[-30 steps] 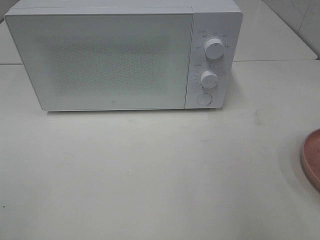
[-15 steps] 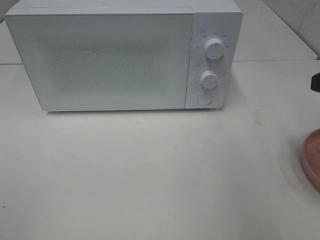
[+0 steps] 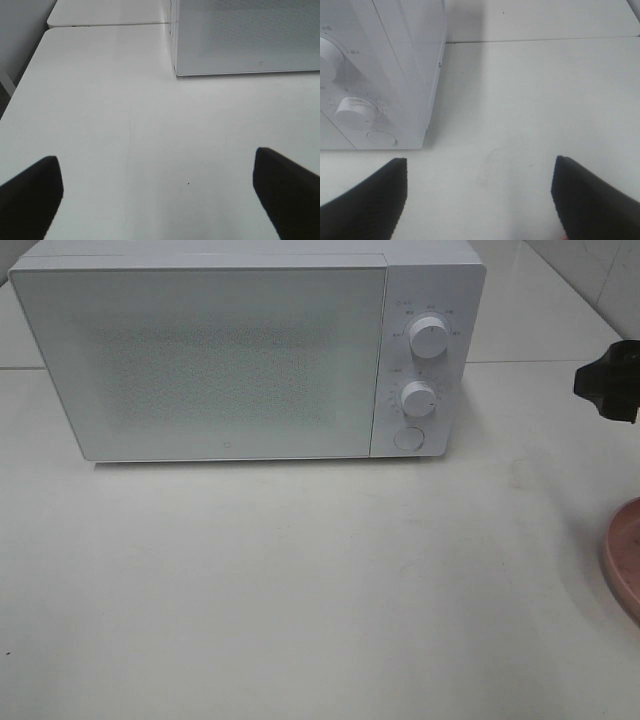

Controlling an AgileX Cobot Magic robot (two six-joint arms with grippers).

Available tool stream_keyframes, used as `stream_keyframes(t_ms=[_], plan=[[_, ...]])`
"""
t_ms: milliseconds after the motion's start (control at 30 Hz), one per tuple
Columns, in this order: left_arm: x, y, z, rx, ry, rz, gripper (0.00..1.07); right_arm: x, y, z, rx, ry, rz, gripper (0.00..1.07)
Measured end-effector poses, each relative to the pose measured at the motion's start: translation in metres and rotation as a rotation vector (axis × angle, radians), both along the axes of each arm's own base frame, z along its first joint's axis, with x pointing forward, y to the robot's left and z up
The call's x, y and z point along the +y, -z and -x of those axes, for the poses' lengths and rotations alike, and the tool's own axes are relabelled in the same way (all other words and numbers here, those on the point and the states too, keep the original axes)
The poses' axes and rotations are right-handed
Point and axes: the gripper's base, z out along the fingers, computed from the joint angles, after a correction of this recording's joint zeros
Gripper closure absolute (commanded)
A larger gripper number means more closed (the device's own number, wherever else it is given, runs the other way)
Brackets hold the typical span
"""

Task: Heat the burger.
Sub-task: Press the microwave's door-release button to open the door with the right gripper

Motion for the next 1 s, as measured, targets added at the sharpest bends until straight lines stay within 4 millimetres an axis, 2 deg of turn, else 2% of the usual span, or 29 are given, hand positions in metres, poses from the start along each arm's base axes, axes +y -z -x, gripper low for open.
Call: stream_keyframes(t_ms=[167, 300, 433, 533, 600, 1000], plan=[[0.000, 0.000, 0.000, 0.000, 0.000, 0.000, 0.09, 0.002, 0.007, -0.010, -0.079, -0.008, -0.012, 0.32], [0.000, 0.000, 0.000, 0.000, 0.000, 0.000, 0.09, 0.002, 0.027, -0.003, -0.136, 0.035, -0.081, 0.32], [0.000, 0.000, 0.000, 0.000, 0.000, 0.000, 0.09, 0.008, 0.036, 0.003, -0.187, 0.042, -0.095, 0.32], [0.000, 0.000, 0.000, 0.000, 0.000, 0.000, 0.09, 0.018, 0.043, 0.009, -0.223, 0.008, -0.055, 0.32], [0.000, 0.000, 0.000, 0.000, 0.000, 0.000, 0.09, 0.035, 0.050, 0.014, -0.253, -0.042, 0.006, 0.32], [0.000, 0.000, 0.000, 0.000, 0.000, 0.000, 0.09, 0.068, 0.067, 0.020, -0.278, -0.025, 0.061, 0.32]])
